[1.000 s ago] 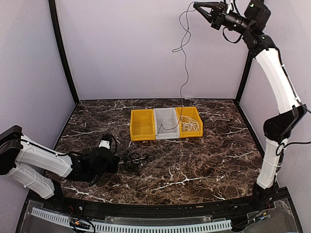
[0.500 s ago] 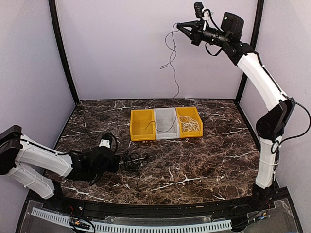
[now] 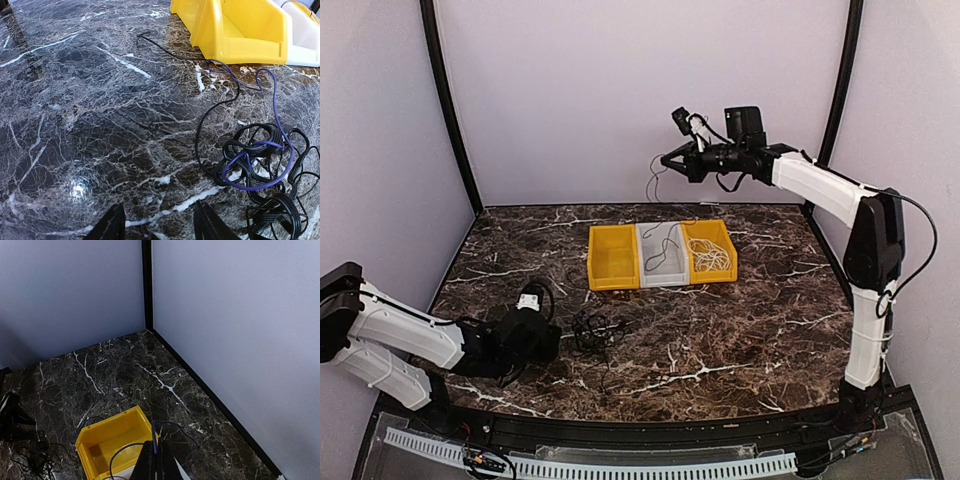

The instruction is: Untangle the cables

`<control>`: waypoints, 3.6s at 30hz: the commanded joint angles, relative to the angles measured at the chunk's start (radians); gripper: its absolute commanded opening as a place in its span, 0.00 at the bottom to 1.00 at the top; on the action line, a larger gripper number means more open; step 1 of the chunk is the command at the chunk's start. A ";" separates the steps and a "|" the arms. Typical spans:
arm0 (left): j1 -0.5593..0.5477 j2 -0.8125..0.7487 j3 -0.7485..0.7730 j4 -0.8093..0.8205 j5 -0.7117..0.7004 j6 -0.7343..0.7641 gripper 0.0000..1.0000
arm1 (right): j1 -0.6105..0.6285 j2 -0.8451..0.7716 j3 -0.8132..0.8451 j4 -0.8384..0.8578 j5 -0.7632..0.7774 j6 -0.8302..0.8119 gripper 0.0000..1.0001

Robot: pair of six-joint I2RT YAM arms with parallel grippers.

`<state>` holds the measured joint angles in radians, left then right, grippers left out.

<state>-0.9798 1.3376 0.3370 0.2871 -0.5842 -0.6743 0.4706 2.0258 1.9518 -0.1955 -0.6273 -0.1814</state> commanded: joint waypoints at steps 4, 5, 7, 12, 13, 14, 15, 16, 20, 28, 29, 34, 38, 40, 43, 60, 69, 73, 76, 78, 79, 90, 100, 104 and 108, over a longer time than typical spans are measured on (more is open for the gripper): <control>0.001 -0.064 -0.072 0.037 -0.016 -0.023 0.49 | 0.049 0.011 -0.116 -0.080 0.008 -0.072 0.00; 0.000 -0.065 -0.076 0.042 -0.016 -0.025 0.49 | 0.052 0.018 -0.119 -0.097 0.003 -0.072 0.00; 0.001 -0.061 -0.083 0.052 -0.013 -0.029 0.49 | 0.059 0.029 -0.113 -0.135 -0.044 -0.069 0.00; 0.001 -0.047 -0.103 0.080 -0.003 -0.041 0.49 | 0.099 0.000 -0.094 -0.151 -0.125 -0.029 0.00; 0.001 -0.046 -0.106 0.084 -0.003 -0.042 0.49 | 0.106 -0.007 -0.086 -0.149 -0.138 -0.019 0.00; 0.001 -0.044 -0.107 0.086 -0.004 -0.041 0.49 | 0.113 -0.015 -0.077 -0.148 -0.152 -0.007 0.00; 0.001 -0.044 -0.108 0.088 -0.004 -0.041 0.49 | 0.121 -0.021 -0.072 -0.144 -0.170 0.002 0.00; 0.001 -0.043 -0.109 0.088 -0.005 -0.041 0.49 | 0.124 -0.025 -0.070 -0.136 -0.193 0.013 0.00; 0.001 -0.054 -0.118 0.089 -0.003 -0.042 0.49 | 0.137 -0.012 -0.051 -0.118 -0.233 0.046 0.00; 0.001 -0.108 -0.149 0.078 -0.009 -0.048 0.49 | 0.141 0.054 0.058 -0.128 -0.298 0.068 0.00; 0.000 -0.112 -0.152 0.078 -0.009 -0.046 0.50 | 0.145 0.062 0.086 -0.135 -0.305 0.071 0.00; 0.001 -0.108 -0.144 0.073 -0.005 -0.042 0.49 | 0.141 0.074 0.125 -0.126 -0.283 0.051 0.00; 0.001 -0.106 -0.146 0.080 0.007 -0.051 0.50 | 0.100 0.087 0.081 -0.045 -0.313 0.111 0.00; 0.001 -0.100 -0.145 0.085 0.010 -0.050 0.50 | 0.092 0.105 0.089 -0.074 -0.284 0.078 0.00; 0.001 -0.089 -0.136 0.083 0.011 -0.044 0.50 | 0.064 0.125 0.055 -0.065 -0.279 0.072 0.00; 0.001 -0.025 -0.103 0.110 0.039 -0.028 0.50 | -0.057 0.010 -0.266 0.087 -0.040 -0.006 0.00; 0.001 -0.003 -0.077 0.101 0.045 -0.011 0.49 | 0.067 0.019 -0.311 -0.034 0.192 -0.184 0.00; 0.001 -0.045 -0.087 0.076 0.037 -0.013 0.49 | 0.094 0.036 -0.317 -0.063 0.291 -0.210 0.00; 0.001 -0.096 -0.101 0.049 0.023 -0.017 0.49 | 0.122 0.048 -0.330 -0.067 0.399 -0.239 0.00; 0.001 -0.126 -0.109 0.034 0.014 -0.018 0.50 | 0.133 0.071 -0.310 -0.094 0.442 -0.246 0.00; 0.001 -0.136 -0.114 0.029 0.011 -0.018 0.50 | 0.137 0.089 -0.296 -0.111 0.449 -0.249 0.00; 0.001 -0.234 -0.072 -0.087 -0.020 -0.003 0.51 | 0.169 0.166 -0.220 -0.181 0.496 -0.260 0.00; 0.068 -0.270 0.128 -0.224 0.033 -0.046 0.69 | 0.208 0.019 -0.238 -0.250 0.572 -0.323 0.45; 0.181 -0.222 0.208 -0.248 0.201 -0.077 0.69 | 0.221 -0.044 -0.228 -0.284 0.620 -0.350 0.51; 0.241 -0.111 0.297 -0.252 0.332 -0.034 0.65 | 0.226 -0.113 -0.262 -0.271 0.538 -0.341 0.51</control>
<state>-0.7780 1.1416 0.5575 0.0856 -0.4232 -0.7258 0.6842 1.9957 1.7084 -0.4763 -0.0471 -0.5159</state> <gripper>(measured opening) 0.667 0.514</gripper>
